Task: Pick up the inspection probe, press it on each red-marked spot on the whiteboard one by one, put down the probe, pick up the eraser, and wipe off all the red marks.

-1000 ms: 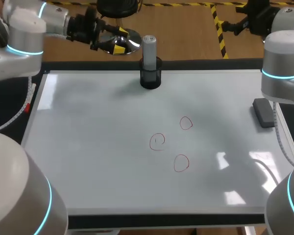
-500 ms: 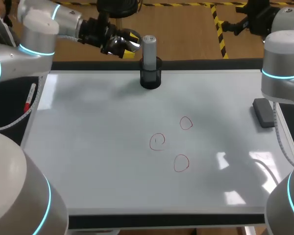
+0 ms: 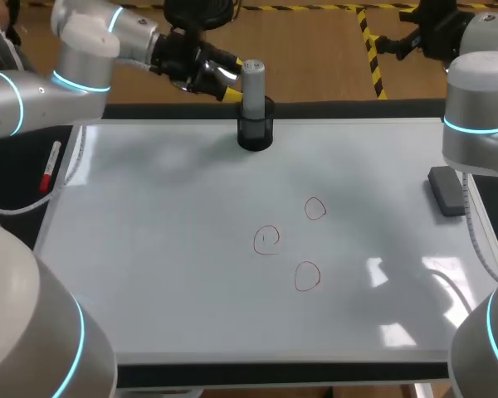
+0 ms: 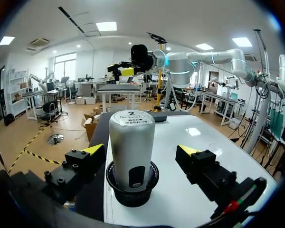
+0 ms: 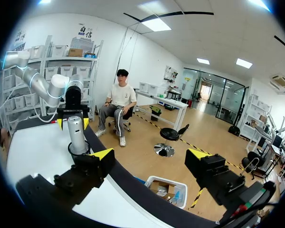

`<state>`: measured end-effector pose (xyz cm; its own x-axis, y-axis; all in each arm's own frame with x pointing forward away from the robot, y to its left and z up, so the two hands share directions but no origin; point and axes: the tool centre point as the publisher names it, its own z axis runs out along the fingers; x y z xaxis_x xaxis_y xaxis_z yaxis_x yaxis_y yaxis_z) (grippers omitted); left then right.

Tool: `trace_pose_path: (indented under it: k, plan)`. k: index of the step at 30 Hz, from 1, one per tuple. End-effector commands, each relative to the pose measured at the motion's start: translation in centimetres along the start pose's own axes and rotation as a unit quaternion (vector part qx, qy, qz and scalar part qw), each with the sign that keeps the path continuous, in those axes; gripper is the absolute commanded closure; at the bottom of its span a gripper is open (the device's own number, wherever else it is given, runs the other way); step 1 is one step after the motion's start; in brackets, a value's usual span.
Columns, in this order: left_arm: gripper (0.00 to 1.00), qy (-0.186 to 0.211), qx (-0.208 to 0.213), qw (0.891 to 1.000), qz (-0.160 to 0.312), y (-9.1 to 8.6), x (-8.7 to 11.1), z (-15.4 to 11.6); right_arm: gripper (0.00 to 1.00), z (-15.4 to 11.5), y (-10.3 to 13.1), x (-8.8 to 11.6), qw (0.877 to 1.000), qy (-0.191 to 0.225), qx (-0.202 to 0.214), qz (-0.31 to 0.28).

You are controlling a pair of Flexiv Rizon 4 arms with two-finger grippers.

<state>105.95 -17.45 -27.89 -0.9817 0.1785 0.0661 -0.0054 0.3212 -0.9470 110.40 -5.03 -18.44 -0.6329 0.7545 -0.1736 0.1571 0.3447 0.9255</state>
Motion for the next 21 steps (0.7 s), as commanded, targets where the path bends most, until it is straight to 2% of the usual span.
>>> trace_pose_path:
  k: [1,10,21]
  plan:
    - [0.0,0.017,0.005,1.0,0.001,0.9,-1.1,0.7,0.0,0.0,0.0,0.0,1.0,0.0,0.0,0.0]
    - [0.0,0.013,0.027,0.999,0.018,1.4,-1.4,1.7,0.0,0.0,0.0,0.0,1.0,0.0,0.0,0.0]
    - [0.0,0.003,0.033,0.999,0.016,2.0,-1.6,2.1,0.0,0.0,0.0,0.0,1.0,0.0,0.0,0.0]
